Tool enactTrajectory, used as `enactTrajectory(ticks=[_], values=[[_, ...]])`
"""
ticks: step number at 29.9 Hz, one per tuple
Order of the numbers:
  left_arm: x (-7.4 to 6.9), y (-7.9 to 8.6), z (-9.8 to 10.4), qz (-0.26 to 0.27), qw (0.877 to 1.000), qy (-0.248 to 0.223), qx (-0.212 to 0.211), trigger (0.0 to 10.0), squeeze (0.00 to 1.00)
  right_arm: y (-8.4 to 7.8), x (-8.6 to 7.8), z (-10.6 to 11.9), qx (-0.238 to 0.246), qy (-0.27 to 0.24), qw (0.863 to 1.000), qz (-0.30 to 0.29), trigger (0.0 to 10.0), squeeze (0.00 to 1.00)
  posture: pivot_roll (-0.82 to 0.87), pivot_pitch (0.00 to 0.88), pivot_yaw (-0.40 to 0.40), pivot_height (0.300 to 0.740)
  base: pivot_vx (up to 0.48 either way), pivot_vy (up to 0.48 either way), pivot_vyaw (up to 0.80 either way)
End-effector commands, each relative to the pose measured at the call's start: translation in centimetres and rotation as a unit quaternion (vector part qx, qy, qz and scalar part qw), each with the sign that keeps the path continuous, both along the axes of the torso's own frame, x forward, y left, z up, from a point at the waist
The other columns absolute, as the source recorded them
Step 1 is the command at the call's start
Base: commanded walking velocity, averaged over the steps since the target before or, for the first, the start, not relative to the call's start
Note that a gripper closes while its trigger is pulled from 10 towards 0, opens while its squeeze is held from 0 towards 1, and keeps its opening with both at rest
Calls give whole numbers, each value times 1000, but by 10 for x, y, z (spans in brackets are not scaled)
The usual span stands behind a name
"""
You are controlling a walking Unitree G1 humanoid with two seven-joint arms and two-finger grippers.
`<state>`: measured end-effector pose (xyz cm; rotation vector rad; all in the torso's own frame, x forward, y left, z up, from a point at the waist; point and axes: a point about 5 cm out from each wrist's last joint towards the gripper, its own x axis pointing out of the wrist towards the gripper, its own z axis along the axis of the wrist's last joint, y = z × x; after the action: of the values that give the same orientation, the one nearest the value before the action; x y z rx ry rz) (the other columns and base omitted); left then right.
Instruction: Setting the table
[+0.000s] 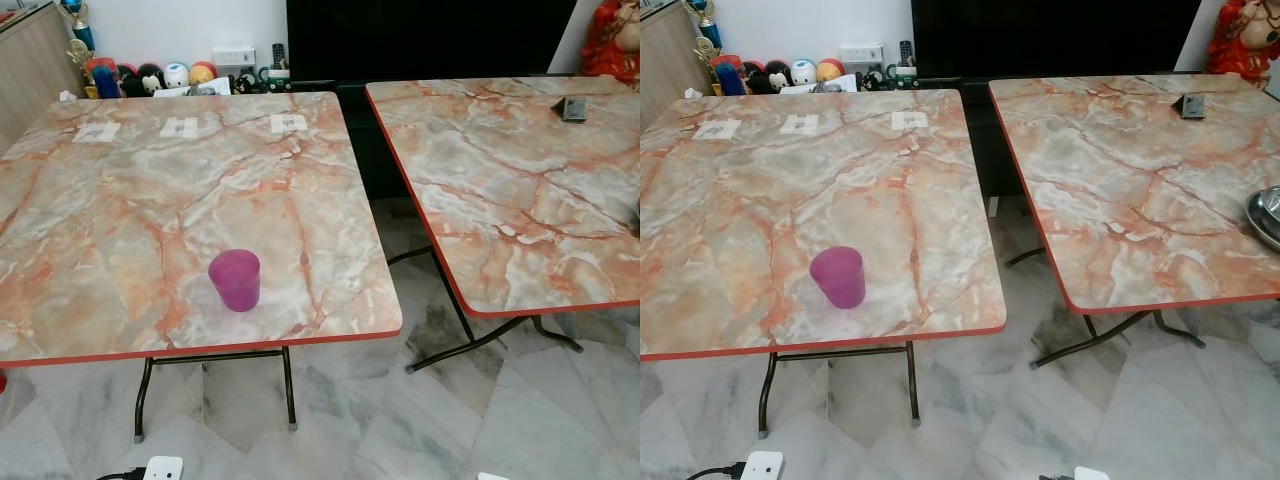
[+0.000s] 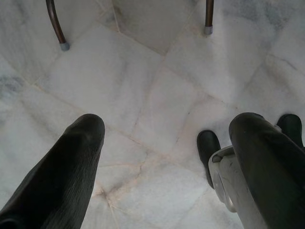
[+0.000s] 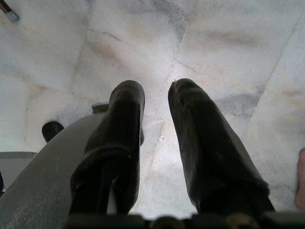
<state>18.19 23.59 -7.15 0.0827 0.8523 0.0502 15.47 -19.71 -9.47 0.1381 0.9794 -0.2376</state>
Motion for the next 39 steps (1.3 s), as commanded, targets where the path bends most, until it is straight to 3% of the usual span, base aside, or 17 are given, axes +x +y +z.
enactTrajectory(ticks=[1,15,32,39], values=[[-7,3,-2,0,1000,8,2,10000,0,2,-8,-3,3,13,1000,1,10000,0,3,85,29,740,0,0,0],[-6,3,-2,3,1000,5,1,10000,0,6,-11,-5,5,7,1000,12,10000,0,3,95,30,740,0,0,0],[-5,3,-2,4,1000,3,3,10000,0,9,-7,-4,5,7,1000,18,10000,0,5,102,32,740,-252,0,0],[-5,3,-2,6,1000,1,4,10000,0,8,-8,-4,5,11,1000,17,10000,0,5,104,32,740,0,0,0]])
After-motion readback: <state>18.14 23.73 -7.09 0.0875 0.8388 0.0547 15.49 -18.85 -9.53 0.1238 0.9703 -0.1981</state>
